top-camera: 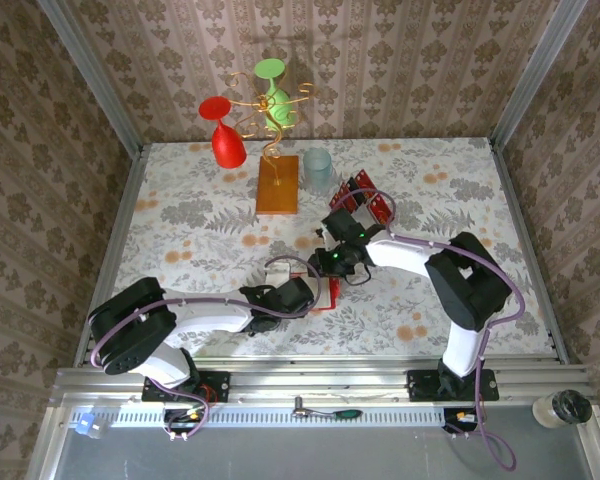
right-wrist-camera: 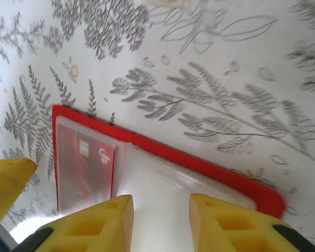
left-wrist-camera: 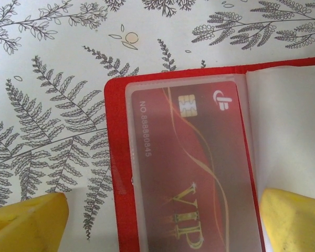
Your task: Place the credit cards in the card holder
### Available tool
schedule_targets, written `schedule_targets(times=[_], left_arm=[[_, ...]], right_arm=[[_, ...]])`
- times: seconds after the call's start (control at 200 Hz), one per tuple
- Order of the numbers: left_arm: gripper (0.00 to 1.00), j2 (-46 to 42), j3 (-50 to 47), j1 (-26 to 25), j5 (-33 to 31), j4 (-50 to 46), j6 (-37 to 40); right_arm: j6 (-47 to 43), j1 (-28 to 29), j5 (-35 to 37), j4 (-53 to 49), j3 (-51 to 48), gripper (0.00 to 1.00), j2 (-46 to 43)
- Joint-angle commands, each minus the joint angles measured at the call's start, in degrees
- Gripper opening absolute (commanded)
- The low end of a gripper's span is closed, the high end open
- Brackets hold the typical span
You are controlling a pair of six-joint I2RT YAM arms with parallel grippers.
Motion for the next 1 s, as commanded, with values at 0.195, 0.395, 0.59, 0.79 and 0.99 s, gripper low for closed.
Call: schedule_targets(times=[0.195, 0.395, 0.59, 0.79, 0.99], left_arm=[[0.93, 0.0, -1.7, -0.6, -0.9, -0.5, -1.1], [0.93, 0.0, -1.5, -0.6, -0.9, -0.5, -0.9], [0.93, 0.0, -1.5, -0.6, -0.8, -0.5, -0.9], [0.93, -0.1, -1.5, -0.6, -0.9, -0.4, -0.9], [0.94, -1.3, -1.4, -0.6, -1.2, -0.2, -0.5]], right_arm=[[3.8, -0.5, -1.9, 3.3, -3.8, 0.39, -0.7], [4.8, -0.3, -2.8, 4.8, -4.3, 0.39, 0.3], [5.0, -0.3, -4.5, 5.4, -4.1, 0.37, 1.0], [5.5, -0.3, -6.6, 6.6, -4.5, 0.33, 0.1], [5.5, -0.2, -8.2, 6.0, -3.9, 0.33, -0.6]])
